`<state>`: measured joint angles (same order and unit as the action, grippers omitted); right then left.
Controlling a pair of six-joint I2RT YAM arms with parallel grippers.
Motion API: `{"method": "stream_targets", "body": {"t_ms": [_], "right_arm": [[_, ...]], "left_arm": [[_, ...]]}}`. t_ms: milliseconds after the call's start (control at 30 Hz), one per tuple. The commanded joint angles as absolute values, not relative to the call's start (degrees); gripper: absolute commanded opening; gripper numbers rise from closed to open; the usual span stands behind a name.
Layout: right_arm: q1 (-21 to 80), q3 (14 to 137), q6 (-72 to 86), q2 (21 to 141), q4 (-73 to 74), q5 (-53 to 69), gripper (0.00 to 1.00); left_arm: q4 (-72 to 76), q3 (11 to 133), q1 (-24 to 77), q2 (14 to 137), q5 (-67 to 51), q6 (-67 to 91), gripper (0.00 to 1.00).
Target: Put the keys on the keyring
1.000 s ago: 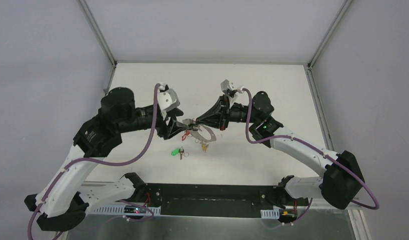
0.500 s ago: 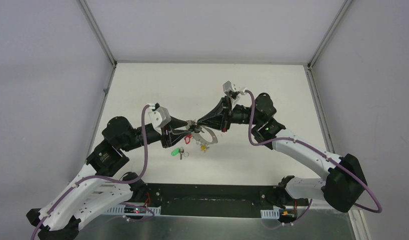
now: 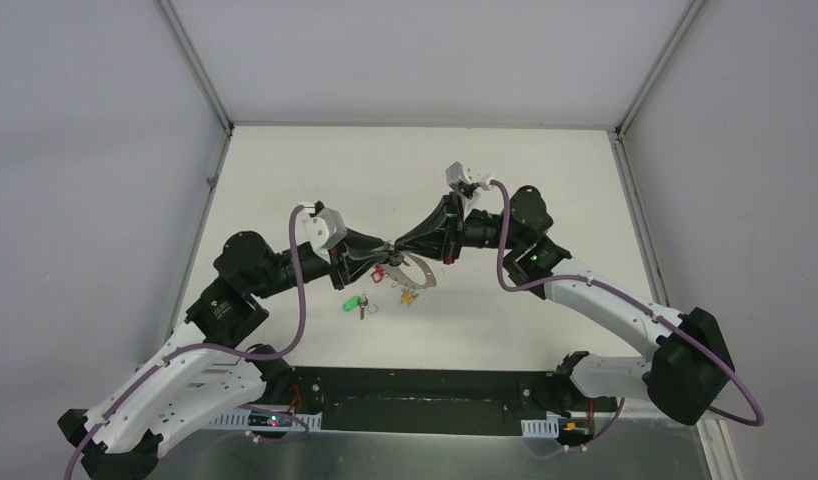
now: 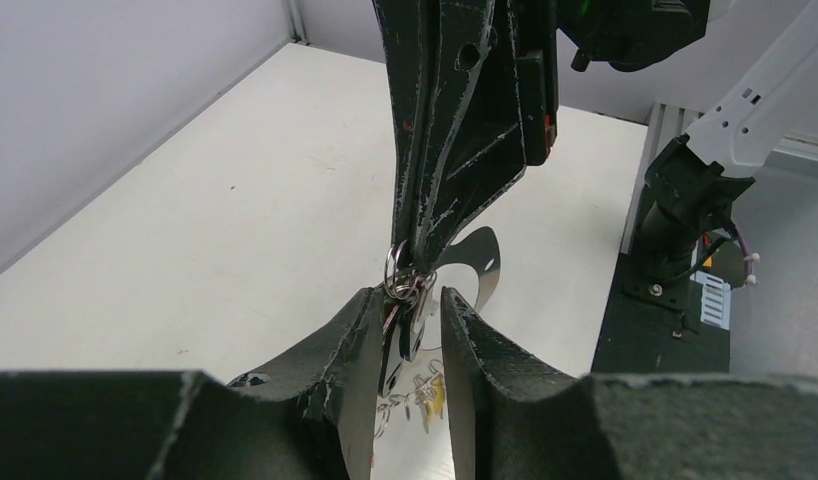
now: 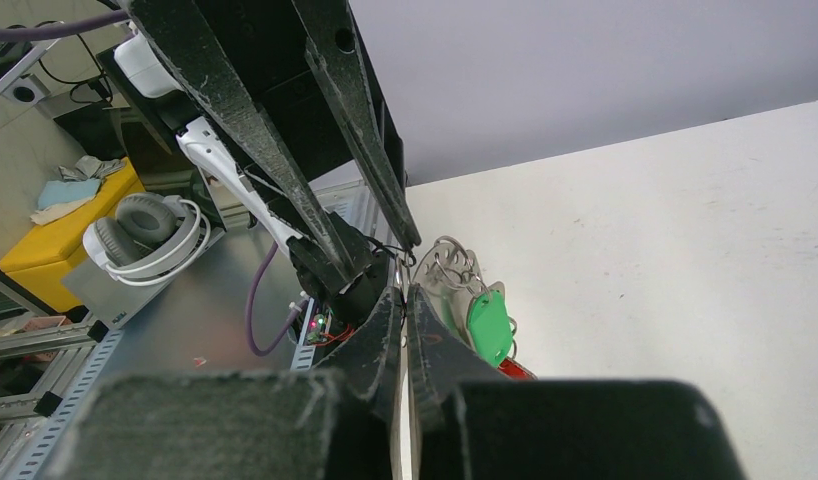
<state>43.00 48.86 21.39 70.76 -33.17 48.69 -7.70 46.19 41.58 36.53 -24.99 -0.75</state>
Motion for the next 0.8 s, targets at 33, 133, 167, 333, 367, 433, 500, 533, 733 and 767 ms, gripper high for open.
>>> {"method": "stream_targets", "body": {"t_ms": [33, 133, 167, 333, 367, 433, 500, 533, 733, 767], "right_arm": [[43.24, 49.05, 21.65, 68.16, -37.00, 49.03, 0.00], [43.19, 48.98, 21.62, 68.11, -37.00, 49.00, 0.00], [43.24, 48.91, 21.63, 68.09, -37.00, 48.97, 0.00], [43.24, 48.78, 21.55, 68.02, -37.00, 48.96, 0.00], [43.22, 48.70, 21.58, 67.96, -37.00, 48.96, 0.00], [43.24, 48.65, 21.60, 68.09, -37.00, 48.96, 0.00], [43.24, 48.54, 21.59, 68.06, -37.01, 48.96, 0.00], [43.24, 48.53, 21.55, 68.04, -37.07, 48.96, 0.00], [43.24, 48.34, 21.56, 67.94, -37.03, 48.79, 0.00], [43.22, 48.38, 21.57, 67.93, -37.05, 48.78, 0.00]], "left_arm": [[-3.70, 46.14, 41.62, 37.99, -24.64, -0.16, 0.28], [-3.74, 46.32, 41.64, 38.66, -24.32, -0.79, 0.26], [-3.71, 46.38, 41.64, 38.79, -24.27, -1.03, 0.26], [-3.35, 47.03, 41.64, 40.10, -25.64, -1.49, 0.13], [-3.36, 47.22, 41.60, 40.32, -26.00, -1.52, 0.11], [-3.19, 47.48, 41.64, 40.51, -26.31, -1.46, 0.07], [-2.64, 47.55, 41.63, 40.47, -26.44, -1.27, 0.05], [-2.31, 47.55, 41.60, 40.46, -26.71, -1.19, 0.03], [-1.67, 48.34, 41.66, 41.37, -29.10, -0.73, 0.00], [-1.53, 48.52, 41.66, 41.70, -29.62, -0.64, 0.00]]}}
